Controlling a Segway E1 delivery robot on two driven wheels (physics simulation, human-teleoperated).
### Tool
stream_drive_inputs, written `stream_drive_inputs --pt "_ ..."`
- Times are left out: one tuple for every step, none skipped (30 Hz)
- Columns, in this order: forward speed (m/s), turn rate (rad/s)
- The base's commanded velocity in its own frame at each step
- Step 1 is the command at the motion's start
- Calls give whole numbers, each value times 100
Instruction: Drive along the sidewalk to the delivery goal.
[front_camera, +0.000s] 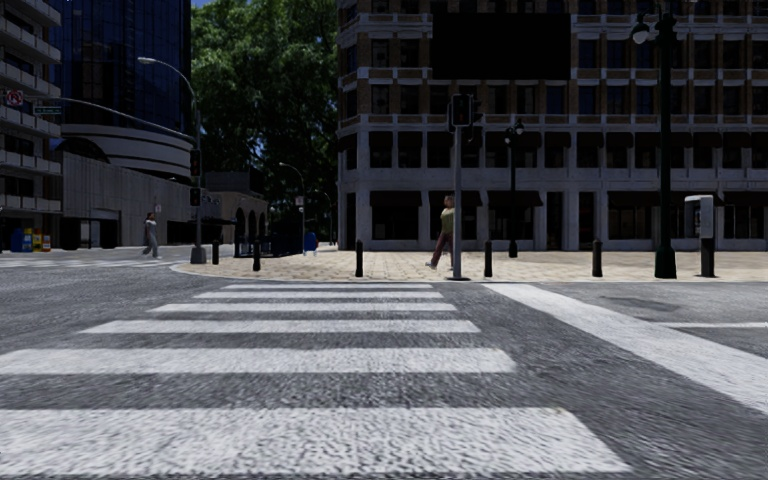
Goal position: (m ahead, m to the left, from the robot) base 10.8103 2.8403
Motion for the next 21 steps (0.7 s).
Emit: stream_drive_inputs --pt "159 0" --pt "159 0" --pt "159 0" --pt "159 0" --pt "159 0" --pt "159 0" --pt "159 0" --pt "159 0" --pt "159 0" --pt "159 0" --pt "159 0" --pt "159 0" --pt "159 0" --pt "159 0" --pt "159 0" --pt "159 0" --pt "159 0" --pt "159 0" --pt "159 0" --pt "159 0" --pt "159 0"
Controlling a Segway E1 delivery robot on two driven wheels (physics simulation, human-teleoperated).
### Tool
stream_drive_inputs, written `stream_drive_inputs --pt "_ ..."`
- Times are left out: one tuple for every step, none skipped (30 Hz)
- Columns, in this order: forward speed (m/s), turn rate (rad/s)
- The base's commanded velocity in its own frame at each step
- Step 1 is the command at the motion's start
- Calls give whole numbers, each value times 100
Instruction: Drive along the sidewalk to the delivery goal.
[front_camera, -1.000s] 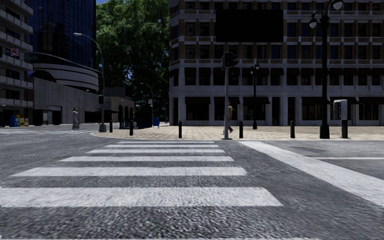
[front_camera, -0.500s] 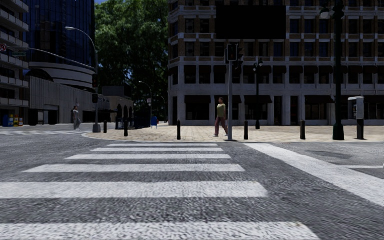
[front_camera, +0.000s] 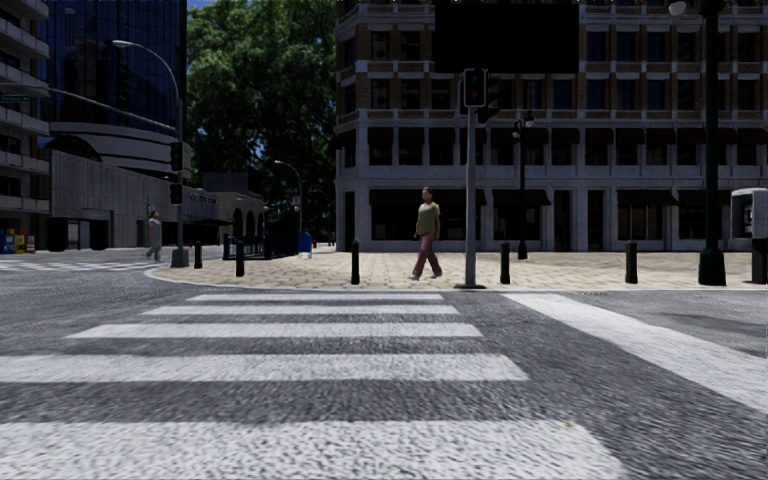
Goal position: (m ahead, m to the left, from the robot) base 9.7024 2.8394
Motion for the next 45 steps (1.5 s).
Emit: stream_drive_inputs --pt "159 20" --pt "159 20" --pt "159 40" --pt "159 61" --pt "159 71" --pt "159 74" --pt "159 74" --pt "159 74" --pt "159 74" --pt "159 74" --pt "159 74" --pt "159 74" --pt "159 74" --pt "159 74" --pt "159 74" --pt "159 74" --pt "159 74" --pt "159 74" --pt "159 71" --pt "159 55" --pt "159 24" --pt "159 15" --pt "159 12" --pt "159 12" --pt "159 12" --pt "159 9" --pt "159 2" --pt "159 0" --pt "159 0" --pt "159 0" --pt "159 0" --pt "159 0" --pt "159 0" --pt "159 0" --pt "159 0" --pt "159 0" --pt "159 0" --pt "159 4" --pt "159 47" --pt "159 47" --pt "159 58" --pt "159 60" --pt "159 41" --pt "159 3" --pt "159 3"
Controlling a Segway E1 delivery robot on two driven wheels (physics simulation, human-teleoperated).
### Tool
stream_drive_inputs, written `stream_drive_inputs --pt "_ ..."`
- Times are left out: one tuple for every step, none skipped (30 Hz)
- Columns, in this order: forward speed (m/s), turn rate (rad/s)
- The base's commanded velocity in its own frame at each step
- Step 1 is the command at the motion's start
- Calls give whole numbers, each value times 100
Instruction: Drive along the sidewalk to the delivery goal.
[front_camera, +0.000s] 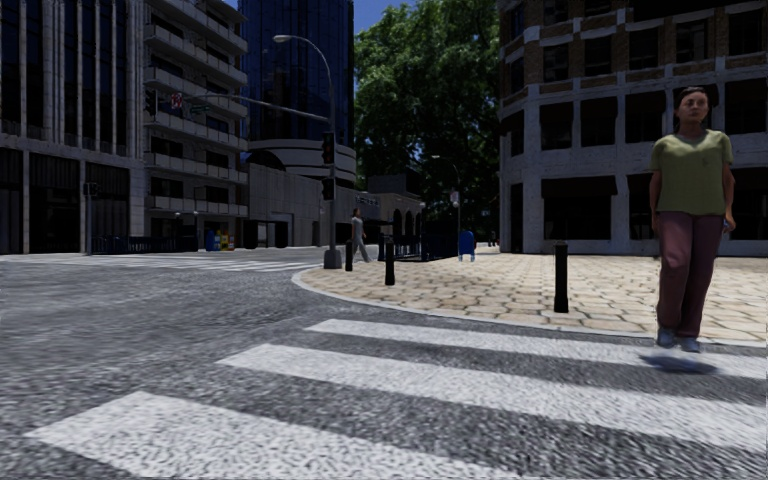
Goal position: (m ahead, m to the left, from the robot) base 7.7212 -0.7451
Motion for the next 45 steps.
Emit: stream_drive_inputs --pt "159 0" --pt "159 0" --pt "159 0" --pt "159 0" --pt "159 0" --pt "159 0" --pt "159 0" --pt "159 0" --pt "159 0" --pt "159 0" --pt "159 0" --pt "159 0" --pt "159 0" --pt "159 0" --pt "159 0" --pt "159 0" --pt "159 0" --pt "159 0" --pt "159 0" --pt "159 0" --pt "159 -4" --pt "159 -4" --pt "159 -34" --pt "159 -61" --pt "159 -102" --pt "159 -104" --pt "159 -104" --pt "159 -65" --pt "159 -5" --pt "159 0" --pt "159 0" --pt "159 0" --pt "159 0" --pt "159 0" --pt "159 0" --pt "159 0" --pt "159 0" --pt "159 0" --pt "159 0" --pt "159 0" --pt "159 0" --pt "159 0" --pt "159 0" --pt "159 0" --pt "159 0"
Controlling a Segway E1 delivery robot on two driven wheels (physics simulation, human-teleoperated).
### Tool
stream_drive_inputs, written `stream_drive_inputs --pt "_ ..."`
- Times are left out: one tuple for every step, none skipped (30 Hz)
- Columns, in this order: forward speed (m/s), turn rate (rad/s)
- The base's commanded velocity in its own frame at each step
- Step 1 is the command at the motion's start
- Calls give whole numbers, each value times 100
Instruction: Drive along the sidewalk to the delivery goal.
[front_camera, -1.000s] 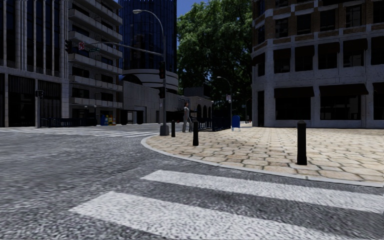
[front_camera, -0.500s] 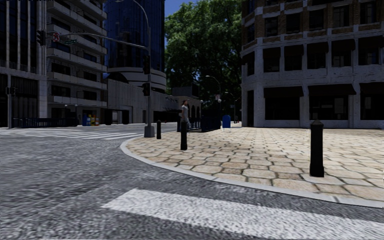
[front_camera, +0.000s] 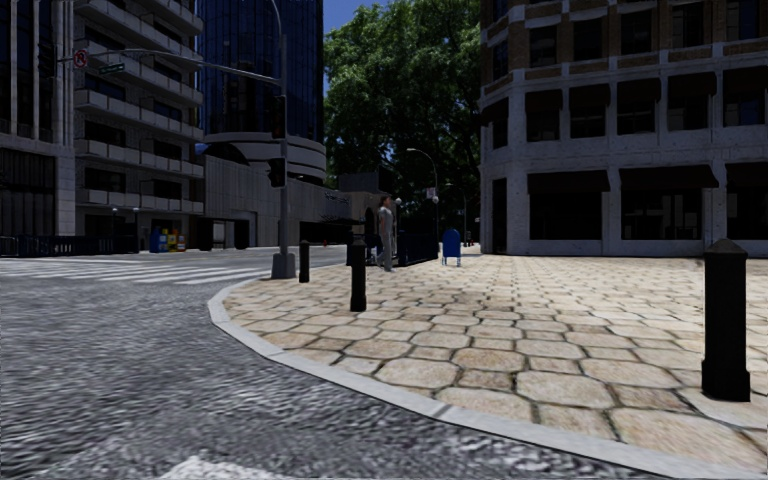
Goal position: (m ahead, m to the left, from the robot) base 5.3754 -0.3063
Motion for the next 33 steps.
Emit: stream_drive_inputs --pt "159 0" --pt "159 0" --pt "159 0" --pt "159 0" --pt "159 0" --pt "159 0" --pt "159 0" --pt "159 0" --pt "159 0" --pt "159 0" --pt "159 -120" --pt "159 -120" --pt "159 -120" --pt "159 -120" --pt "159 -65" --pt "159 -10" --pt "159 -10" --pt "159 -3" --pt "159 -1" --pt "159 0" --pt "159 0" --pt "159 0" --pt "159 0" --pt "159 0" --pt "159 -13" --pt "159 -85" --pt "159 -85" --pt "159 -120" --pt "159 -120" --pt "159 -120" --pt "158 -120" --pt "158 -120" --pt "158 -32"
